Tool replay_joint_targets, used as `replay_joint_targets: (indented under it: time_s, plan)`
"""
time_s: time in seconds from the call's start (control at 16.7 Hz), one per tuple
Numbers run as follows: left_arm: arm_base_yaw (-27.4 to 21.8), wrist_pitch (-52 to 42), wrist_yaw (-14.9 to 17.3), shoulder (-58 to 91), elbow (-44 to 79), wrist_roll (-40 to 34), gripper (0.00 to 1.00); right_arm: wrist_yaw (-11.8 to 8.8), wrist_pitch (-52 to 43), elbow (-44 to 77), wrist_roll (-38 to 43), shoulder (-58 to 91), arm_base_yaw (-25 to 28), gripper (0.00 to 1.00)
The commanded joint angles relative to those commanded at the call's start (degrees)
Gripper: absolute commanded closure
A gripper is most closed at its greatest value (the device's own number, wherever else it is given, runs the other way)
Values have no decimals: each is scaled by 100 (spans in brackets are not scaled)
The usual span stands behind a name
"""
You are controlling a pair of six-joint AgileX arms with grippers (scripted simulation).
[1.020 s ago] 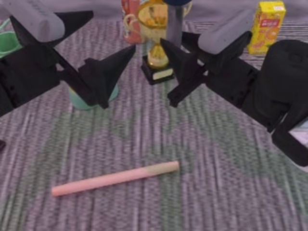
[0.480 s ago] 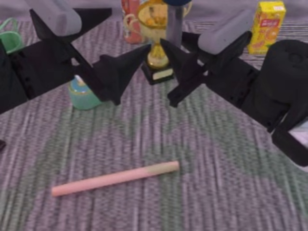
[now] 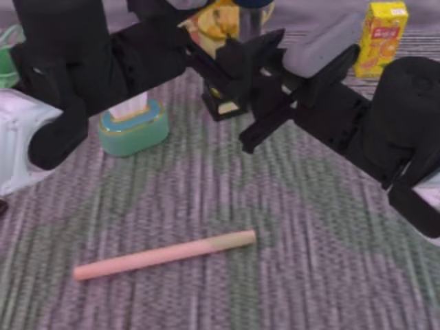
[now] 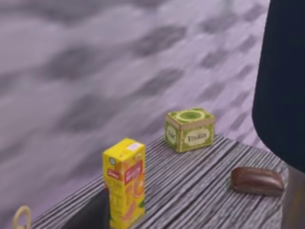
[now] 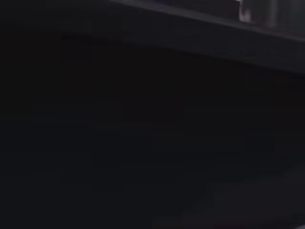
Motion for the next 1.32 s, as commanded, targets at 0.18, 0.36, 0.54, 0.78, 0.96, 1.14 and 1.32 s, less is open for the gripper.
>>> replay_joint_targets:
  time_s: [0.18,0.36,0.54,0.78,0.96,1.14,1.32]
  plan:
    - [-187,89,-178,325,284,-8,0,0,0,0,0,0,0,100]
    - [-188,89,-179,327,286,-8,0,0,0,0,0,0,0,100]
    - [-188,89,-179,327,286,-8,23,0,0,0,0,0,0,100]
    - [-188,89,-179,327,286,-8,53,0,0,0,0,0,0,100]
    - [-188,89,-179,327,286,-8,75,0,0,0,0,0,0,100]
    - [-188,89,-179,327,286,-8,98,0,0,0,0,0,0,100]
    - [-188,89,-179,327,286,-8,100,0,0,0,0,0,0,100]
